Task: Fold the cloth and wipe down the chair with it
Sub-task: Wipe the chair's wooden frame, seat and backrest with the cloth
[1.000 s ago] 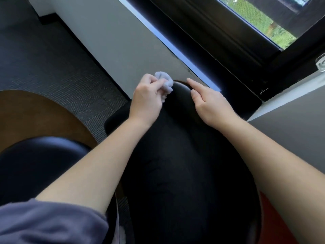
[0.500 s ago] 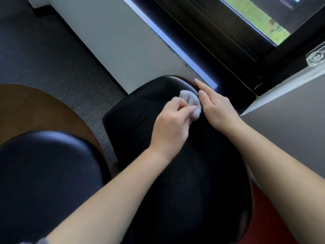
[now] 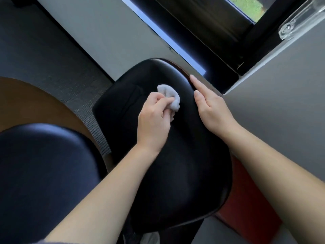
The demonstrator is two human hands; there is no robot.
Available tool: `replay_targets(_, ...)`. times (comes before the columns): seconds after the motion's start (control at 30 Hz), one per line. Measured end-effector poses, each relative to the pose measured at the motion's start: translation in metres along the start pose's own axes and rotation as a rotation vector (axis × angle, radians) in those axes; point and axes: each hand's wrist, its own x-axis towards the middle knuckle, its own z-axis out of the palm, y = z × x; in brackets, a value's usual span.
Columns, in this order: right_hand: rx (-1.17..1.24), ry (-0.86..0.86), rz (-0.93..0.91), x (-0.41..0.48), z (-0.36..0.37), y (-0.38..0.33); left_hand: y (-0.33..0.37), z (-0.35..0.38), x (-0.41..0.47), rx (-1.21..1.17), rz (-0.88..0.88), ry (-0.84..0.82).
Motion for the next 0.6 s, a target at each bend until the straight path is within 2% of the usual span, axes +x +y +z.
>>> replay_targets(0.17,-0.032,0.006,-0.009,-0.019,-0.002,0.007,0.018,-0.012,-0.071,-0.060,0.163,-0.296)
replay_targets(0.23,-0.024,0.009,-0.004,-0.029,-0.002,0.010,0.013,-0.011,-0.063,-0.029,0.128,-0.253)
replay_targets(0.33,-0.008,0.011,0.010,-0.045,-0.002,0.015,0.015,-0.001,-0.046,-0.061,-0.033,-0.126)
replay_targets(0.4,0.012,0.024,0.022,-0.056,-0.001,0.019,0.023,-0.002,-0.065,-0.093,0.003,-0.193)
replay_targets(0.53,0.055,0.065,0.026,-0.076,0.000,0.027,0.041,-0.018,-0.132,-0.067,0.158,-0.446)
replay_targets(0.6,0.066,0.068,0.028,-0.084,0.000,0.029,0.039,-0.014,-0.131,-0.056,0.117,-0.401)
